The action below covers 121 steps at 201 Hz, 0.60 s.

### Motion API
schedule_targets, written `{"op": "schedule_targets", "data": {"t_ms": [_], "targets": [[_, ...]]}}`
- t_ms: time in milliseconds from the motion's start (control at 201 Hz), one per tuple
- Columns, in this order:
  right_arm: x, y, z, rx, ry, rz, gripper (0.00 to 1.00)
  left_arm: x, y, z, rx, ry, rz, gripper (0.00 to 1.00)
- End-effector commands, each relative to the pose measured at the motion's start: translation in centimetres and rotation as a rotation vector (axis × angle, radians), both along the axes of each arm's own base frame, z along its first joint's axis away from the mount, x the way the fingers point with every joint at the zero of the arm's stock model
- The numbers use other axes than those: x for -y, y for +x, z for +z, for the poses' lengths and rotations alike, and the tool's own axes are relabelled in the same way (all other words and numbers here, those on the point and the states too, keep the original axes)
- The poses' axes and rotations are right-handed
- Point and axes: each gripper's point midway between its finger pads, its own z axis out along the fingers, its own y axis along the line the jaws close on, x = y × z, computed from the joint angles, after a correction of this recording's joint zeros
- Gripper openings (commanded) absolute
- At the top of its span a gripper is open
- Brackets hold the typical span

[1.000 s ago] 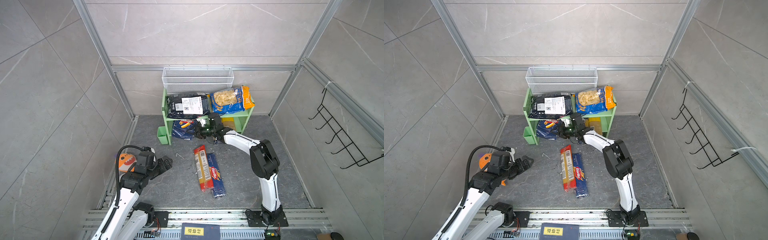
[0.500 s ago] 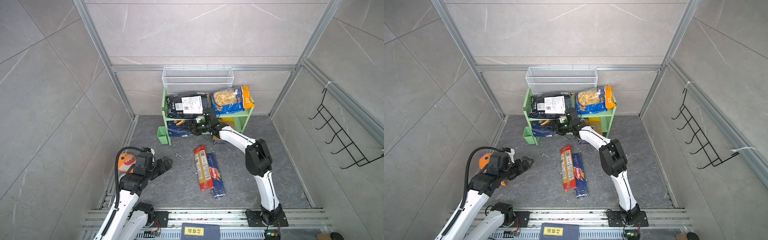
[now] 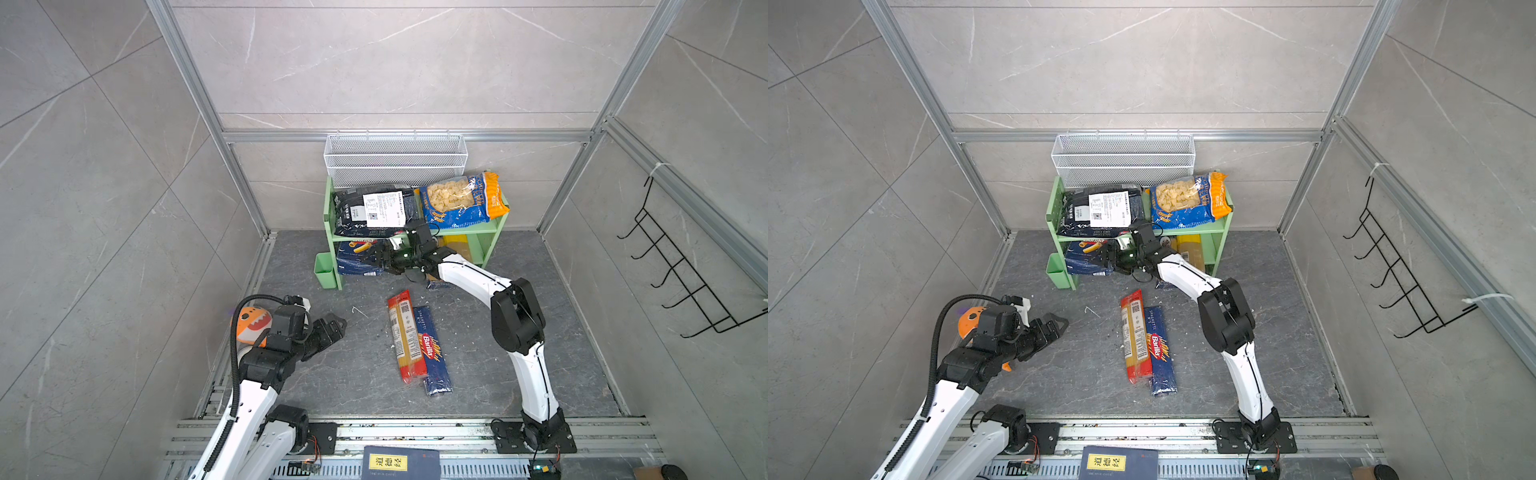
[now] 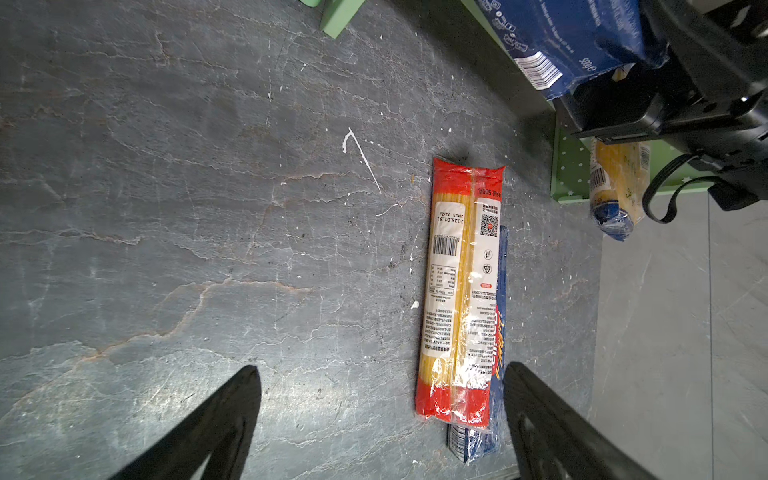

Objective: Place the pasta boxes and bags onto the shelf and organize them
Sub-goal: 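Carry the Barilla Rigatoni box with the right gripper onto the shelf's lower tier, then open the right gripper and withdraw it from the Barilla box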

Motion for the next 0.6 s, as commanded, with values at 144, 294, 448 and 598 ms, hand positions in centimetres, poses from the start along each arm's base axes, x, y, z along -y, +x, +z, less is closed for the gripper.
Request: {"op": "schedule_targets", "data": {"t_ms": [144,294,448,598], "targets": [[2.5,-0.9,1.6,0.083,-0.059,-0.035,0.89,0.6,0.5,0.6,0.031,-0.026,-0.026,0.93],[3.2,-1.4,1.8,0.085,-0.053,-0.040,0.90,0.7,0.5,0.7,0.031,-0.036,-0.024,0.93],[3.6,-1.7,1.8,0.070,-0.037,-0.041,0.90,0.7,0.5,1.0,0.035,-0.043,-0.023,0.93],[3.9,-2.3,1.6,0.039,-0.029,-0.043,0.90,0.7,0.3,1.1,0.040,-0.047,-0.021,0.93]]}}
